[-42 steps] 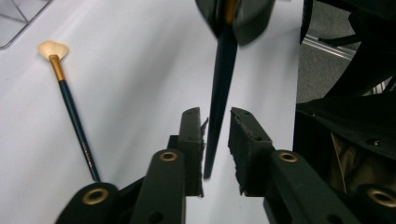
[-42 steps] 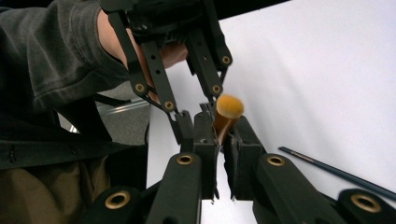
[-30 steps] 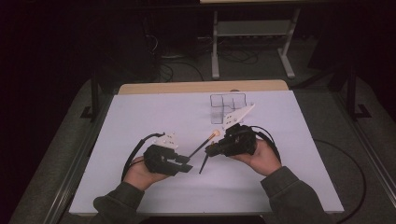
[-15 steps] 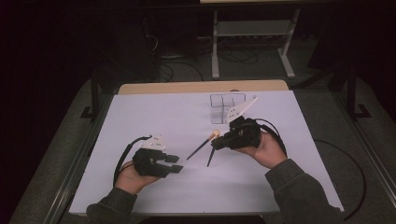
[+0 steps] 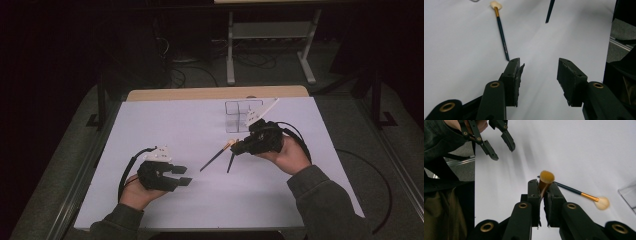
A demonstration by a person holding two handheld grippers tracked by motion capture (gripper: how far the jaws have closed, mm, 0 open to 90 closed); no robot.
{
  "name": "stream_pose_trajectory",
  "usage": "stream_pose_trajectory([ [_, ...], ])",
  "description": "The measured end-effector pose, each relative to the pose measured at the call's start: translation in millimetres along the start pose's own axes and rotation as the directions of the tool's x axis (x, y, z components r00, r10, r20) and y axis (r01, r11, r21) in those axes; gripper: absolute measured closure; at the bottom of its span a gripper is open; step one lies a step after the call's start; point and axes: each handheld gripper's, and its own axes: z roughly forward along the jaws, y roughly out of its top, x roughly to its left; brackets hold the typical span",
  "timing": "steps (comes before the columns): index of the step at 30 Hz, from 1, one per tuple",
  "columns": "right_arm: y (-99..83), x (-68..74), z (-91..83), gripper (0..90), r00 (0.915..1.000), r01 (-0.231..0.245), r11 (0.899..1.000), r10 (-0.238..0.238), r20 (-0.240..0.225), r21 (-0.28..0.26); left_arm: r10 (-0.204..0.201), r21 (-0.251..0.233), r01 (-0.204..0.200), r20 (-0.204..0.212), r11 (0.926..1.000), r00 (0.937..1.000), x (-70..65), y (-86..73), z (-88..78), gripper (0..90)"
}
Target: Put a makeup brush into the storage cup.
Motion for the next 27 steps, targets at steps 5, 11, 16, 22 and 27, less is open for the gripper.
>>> stream_pose_trajectory([
  [5, -2.0, -4.5, -6.5, 82.9, 0.9998, -0.015, 1.000, 0.015, 0.014, 0.000, -0.012, -0.007, 0.011, -0.024, 0.9999, 0.9996, 3.4, -7.4, -4.1, 51.1],
  [11, -3.6, -10.1, -13.7, 82.9, 0.9993, -0.019, 1.000, 0.019, 0.033, 0.002, -0.021, -0.015, 0.020, -0.049, 0.9997, 0.9986, 5.6, -13.0, -7.2, 49.0],
  [16, -5.0, -15.8, -21.0, 82.9, 0.9983, -0.024, 1.000, 0.024, 0.053, 0.001, -0.022, -0.020, 0.021, -0.063, 0.9996, 0.9977, 6.2, -15.2, -9.8, 48.0],
  [22, -5.8, -19.8, -28.4, 82.8, 0.9967, -0.050, 0.999, 0.050, 0.064, -0.004, -0.026, -0.022, 0.024, -0.076, 0.9995, 0.9968, 7.5, -18.0, -11.5, 46.3],
  [27, -4.6, -23.8, -32.4, 82.8, 0.9962, -0.041, 0.999, 0.041, 0.077, 0.002, -0.024, -0.024, 0.022, -0.082, 0.9995, 0.9964, 8.7, -19.4, -13.3, 45.9],
])
